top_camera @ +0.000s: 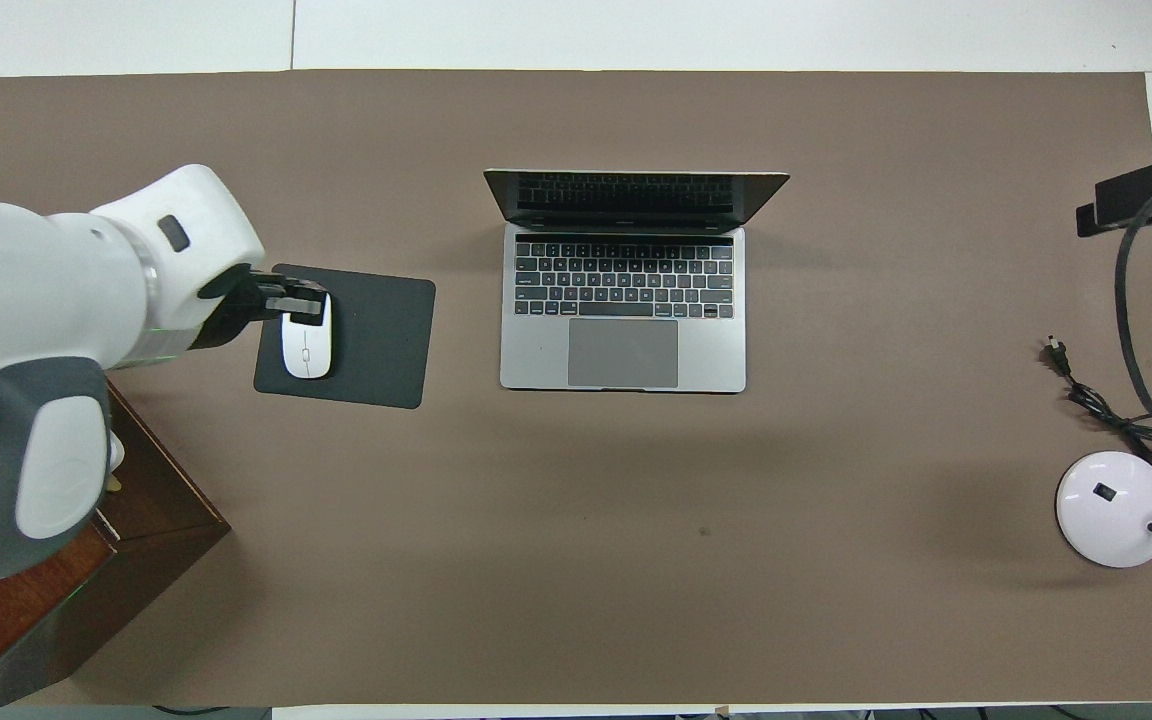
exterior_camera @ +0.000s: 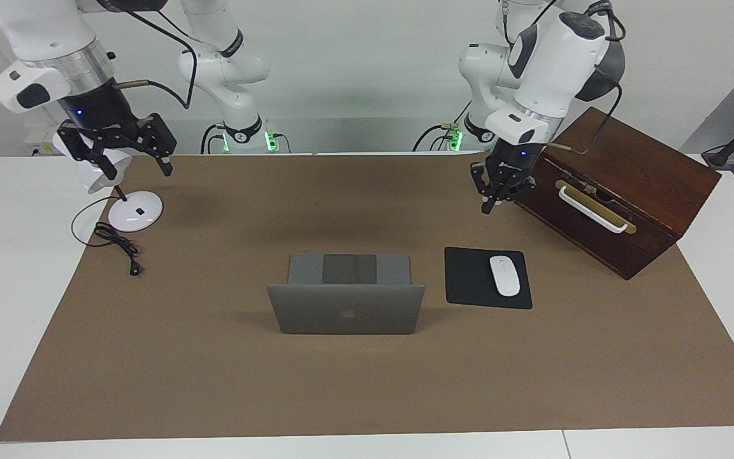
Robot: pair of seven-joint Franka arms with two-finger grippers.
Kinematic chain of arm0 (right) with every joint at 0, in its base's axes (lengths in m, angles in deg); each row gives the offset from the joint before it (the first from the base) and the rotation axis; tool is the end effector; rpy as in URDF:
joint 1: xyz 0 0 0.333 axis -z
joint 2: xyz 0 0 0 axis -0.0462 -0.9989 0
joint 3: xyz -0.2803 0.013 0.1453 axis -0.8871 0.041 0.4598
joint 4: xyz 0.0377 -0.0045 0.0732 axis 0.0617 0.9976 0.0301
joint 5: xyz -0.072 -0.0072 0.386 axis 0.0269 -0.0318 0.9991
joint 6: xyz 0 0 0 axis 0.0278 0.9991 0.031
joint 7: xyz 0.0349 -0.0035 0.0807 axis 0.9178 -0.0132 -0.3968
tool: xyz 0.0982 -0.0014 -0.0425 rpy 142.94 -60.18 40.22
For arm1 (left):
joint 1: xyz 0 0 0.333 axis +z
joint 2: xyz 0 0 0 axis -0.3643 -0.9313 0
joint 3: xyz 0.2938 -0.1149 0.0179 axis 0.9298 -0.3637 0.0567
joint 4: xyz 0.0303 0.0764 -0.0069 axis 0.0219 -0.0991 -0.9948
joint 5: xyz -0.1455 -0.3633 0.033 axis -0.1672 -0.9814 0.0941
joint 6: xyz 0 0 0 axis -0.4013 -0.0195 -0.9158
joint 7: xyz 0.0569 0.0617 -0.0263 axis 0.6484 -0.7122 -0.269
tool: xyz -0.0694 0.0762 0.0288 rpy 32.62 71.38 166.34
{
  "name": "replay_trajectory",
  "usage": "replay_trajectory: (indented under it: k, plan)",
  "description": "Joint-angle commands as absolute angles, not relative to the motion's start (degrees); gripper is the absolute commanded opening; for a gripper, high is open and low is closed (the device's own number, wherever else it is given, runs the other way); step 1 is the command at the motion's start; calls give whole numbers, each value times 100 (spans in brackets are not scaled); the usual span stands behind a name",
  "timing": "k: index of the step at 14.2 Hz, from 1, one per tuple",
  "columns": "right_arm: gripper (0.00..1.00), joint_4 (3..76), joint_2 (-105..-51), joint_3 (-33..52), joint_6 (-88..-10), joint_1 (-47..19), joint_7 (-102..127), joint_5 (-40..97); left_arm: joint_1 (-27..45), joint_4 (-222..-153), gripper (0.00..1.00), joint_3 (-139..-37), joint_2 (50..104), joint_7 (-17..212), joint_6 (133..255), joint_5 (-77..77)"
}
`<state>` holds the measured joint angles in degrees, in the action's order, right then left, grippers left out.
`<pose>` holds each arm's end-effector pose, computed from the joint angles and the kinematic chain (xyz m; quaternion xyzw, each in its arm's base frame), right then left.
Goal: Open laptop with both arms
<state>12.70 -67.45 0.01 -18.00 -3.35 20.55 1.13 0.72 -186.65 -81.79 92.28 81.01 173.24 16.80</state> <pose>0.5729 -0.0051 0.6777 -0.9989 0.0039 -0.0389 0.0248 0.5295 -0.1717 0.5682 0.9803 -0.1333 0.1153 0.0891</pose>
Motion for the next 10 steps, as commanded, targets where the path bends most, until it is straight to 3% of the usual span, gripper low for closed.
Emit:
replay_trajectory:
  k: [1,4,7,8,9,10]
  plan:
    - [100,1922,-6307,431,-1934,183,2091,-27,561,-18171,0,-8200,9203,7856,16564,1755]
    - [100,2483,-6097,388,-2275,193,2091,-194,1071,-17818,0,-8200,9202,7724,15957,2097]
    - [100,2600,-6069,344,-2417,166,2047,-212,1616,-17370,0,-8200,9132,7557,15333,2203]
    - [100,2600,-6069,291,-2461,166,2012,-212,1766,-17325,37,-8200,9115,7565,15279,2212]
    - [100,2617,-6069,221,-2513,131,1933,-212,1854,-17325,83,-8208,9115,7565,15243,2308]
    - [100,2609,-6069,203,-2549,114,1915,-204,1898,-17316,100,-8200,9115,7565,15165,2335]
